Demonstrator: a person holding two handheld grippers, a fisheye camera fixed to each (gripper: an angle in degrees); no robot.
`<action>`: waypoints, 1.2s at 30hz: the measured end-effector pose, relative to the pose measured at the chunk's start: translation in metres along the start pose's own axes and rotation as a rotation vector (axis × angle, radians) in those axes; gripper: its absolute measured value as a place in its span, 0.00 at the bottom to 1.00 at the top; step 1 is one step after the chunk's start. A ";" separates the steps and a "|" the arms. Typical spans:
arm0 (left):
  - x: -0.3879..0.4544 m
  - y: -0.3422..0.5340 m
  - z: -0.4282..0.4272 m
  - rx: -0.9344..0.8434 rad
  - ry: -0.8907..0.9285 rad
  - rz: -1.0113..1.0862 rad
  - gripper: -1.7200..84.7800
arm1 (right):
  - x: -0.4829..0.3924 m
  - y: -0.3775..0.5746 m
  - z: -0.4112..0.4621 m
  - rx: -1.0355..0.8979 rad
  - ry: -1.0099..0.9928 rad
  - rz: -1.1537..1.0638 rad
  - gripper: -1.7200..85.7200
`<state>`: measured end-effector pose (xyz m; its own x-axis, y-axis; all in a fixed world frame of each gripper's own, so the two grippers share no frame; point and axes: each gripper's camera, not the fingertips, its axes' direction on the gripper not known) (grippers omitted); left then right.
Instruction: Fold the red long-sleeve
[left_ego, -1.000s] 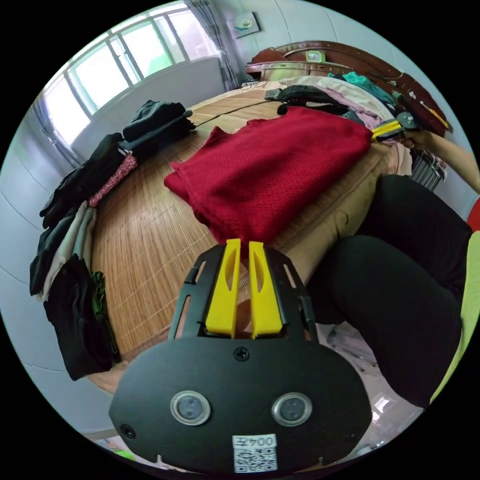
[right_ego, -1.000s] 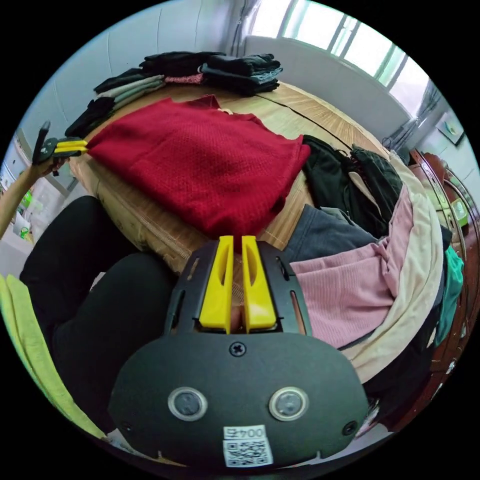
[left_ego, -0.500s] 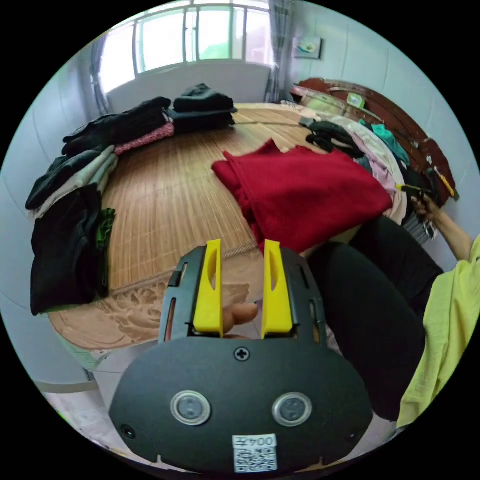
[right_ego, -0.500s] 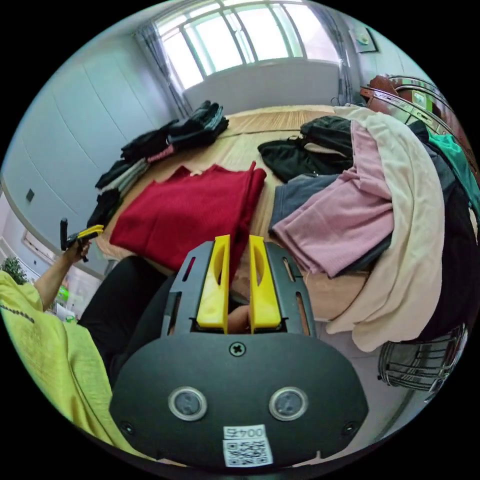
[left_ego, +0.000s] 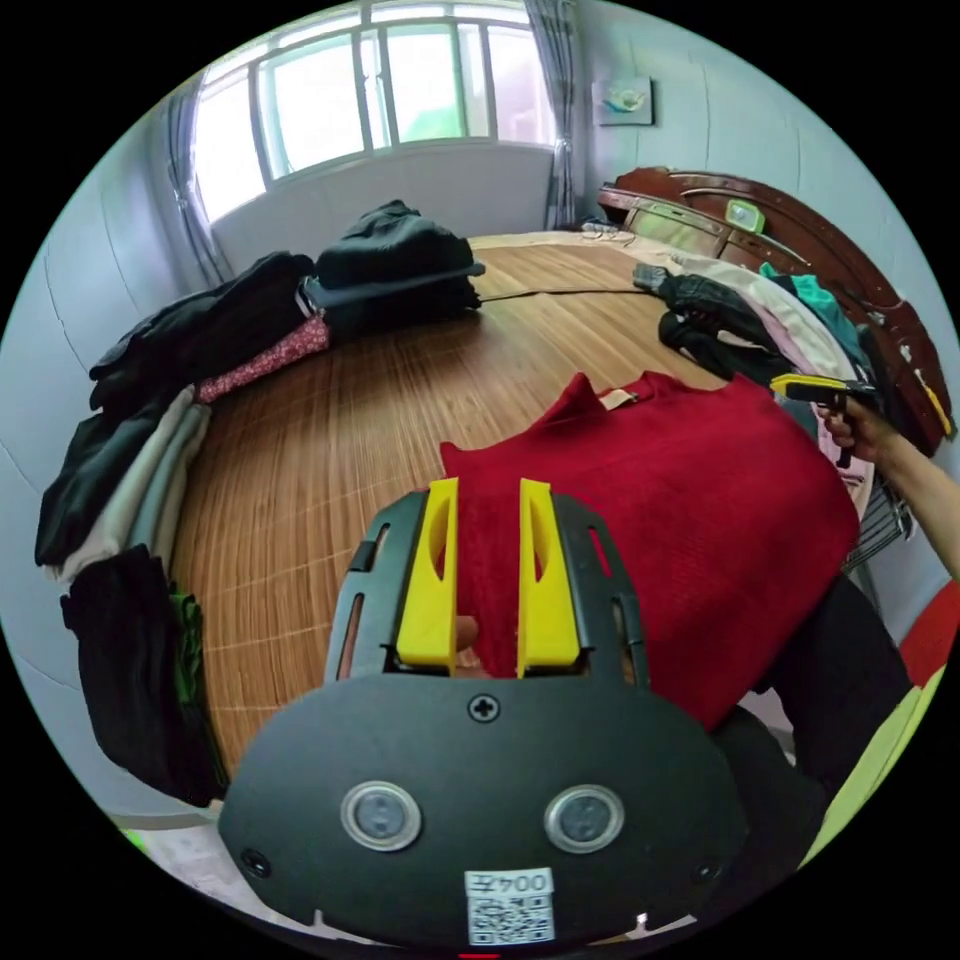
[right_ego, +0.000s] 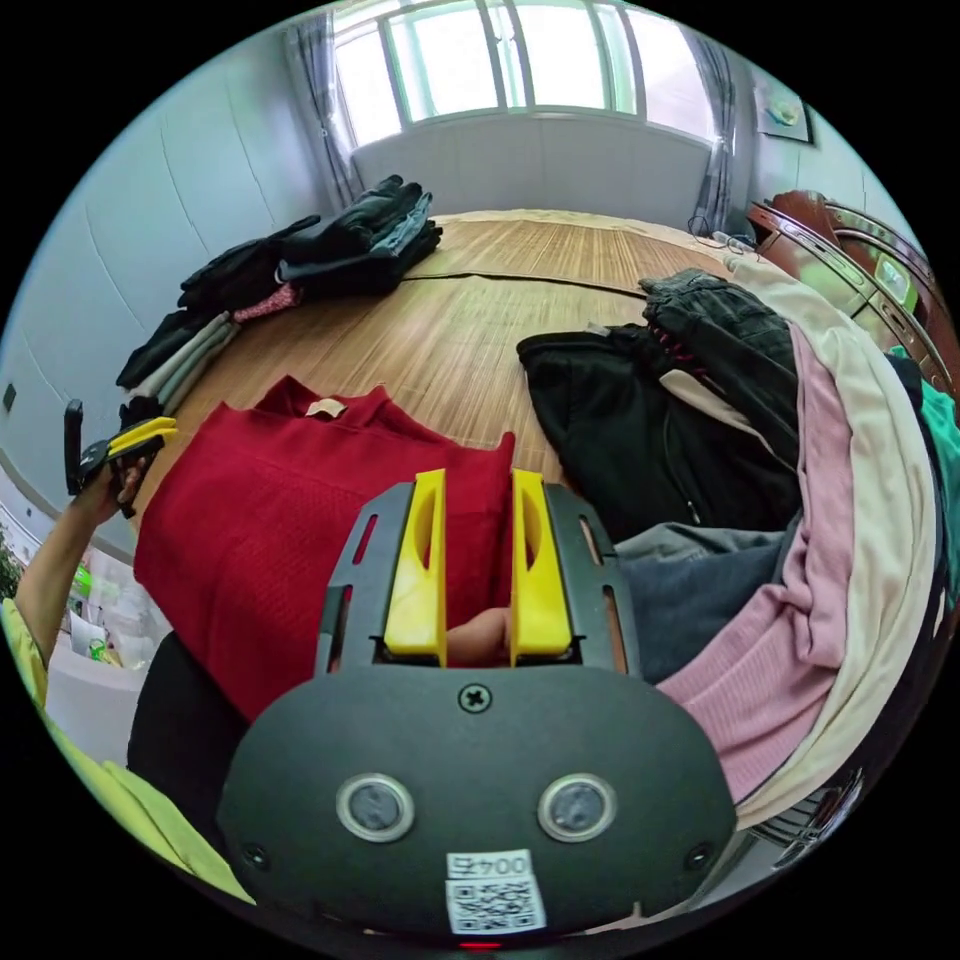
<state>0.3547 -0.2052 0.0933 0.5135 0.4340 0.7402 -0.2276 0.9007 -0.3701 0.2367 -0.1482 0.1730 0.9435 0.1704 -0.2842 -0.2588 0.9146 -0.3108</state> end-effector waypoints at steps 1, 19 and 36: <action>-0.009 -0.014 0.015 -0.035 0.008 -0.005 0.12 | 0.003 -0.004 0.005 -0.012 -0.004 0.003 0.14; -0.061 -0.056 0.055 0.015 0.013 -0.194 0.05 | 0.016 -0.008 0.030 0.055 0.037 0.000 0.04; 0.076 -0.141 0.072 -0.021 0.176 0.079 0.02 | -0.097 -0.026 0.069 -0.042 -0.046 -0.137 0.10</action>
<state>0.3659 -0.2979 0.2418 0.6322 0.4913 0.5992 -0.2569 0.8624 -0.4361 0.1665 -0.1630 0.2708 0.9787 0.0626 -0.1953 -0.1346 0.9146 -0.3814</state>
